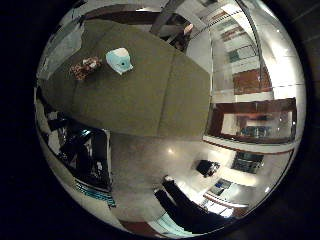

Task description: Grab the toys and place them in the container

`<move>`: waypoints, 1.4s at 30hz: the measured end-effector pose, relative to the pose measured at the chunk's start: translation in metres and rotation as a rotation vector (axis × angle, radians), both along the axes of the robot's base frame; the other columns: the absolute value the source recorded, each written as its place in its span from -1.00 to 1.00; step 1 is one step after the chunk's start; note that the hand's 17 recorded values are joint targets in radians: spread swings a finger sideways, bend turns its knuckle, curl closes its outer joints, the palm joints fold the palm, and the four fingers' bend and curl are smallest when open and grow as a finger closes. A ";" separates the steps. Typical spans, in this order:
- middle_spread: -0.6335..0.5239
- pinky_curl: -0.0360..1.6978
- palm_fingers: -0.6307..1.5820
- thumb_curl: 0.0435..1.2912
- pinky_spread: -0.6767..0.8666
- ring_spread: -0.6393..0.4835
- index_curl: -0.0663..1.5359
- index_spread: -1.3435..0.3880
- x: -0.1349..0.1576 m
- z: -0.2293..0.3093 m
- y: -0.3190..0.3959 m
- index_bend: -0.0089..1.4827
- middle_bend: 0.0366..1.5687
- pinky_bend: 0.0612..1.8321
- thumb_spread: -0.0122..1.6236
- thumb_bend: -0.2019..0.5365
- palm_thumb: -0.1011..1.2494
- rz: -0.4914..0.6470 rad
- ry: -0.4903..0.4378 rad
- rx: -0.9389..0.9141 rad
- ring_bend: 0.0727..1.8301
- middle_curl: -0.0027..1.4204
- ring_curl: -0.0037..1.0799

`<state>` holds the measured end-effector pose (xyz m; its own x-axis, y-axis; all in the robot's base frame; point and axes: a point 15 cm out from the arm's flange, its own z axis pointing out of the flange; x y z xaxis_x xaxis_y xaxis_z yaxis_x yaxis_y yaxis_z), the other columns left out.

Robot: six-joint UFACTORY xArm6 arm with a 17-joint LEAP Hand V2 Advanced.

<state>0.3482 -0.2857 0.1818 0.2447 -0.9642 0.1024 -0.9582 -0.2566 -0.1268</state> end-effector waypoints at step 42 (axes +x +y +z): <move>0.23 -0.86 -0.29 -0.64 0.38 0.49 -0.55 0.12 0.198 -0.122 0.007 -0.76 -0.80 -0.43 0.31 -0.52 -0.30 -0.115 0.071 0.084 -0.75 -0.56 -0.54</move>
<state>0.5461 -0.2788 0.0600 0.1357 -0.9907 0.0065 -0.9879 -0.1358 -0.0743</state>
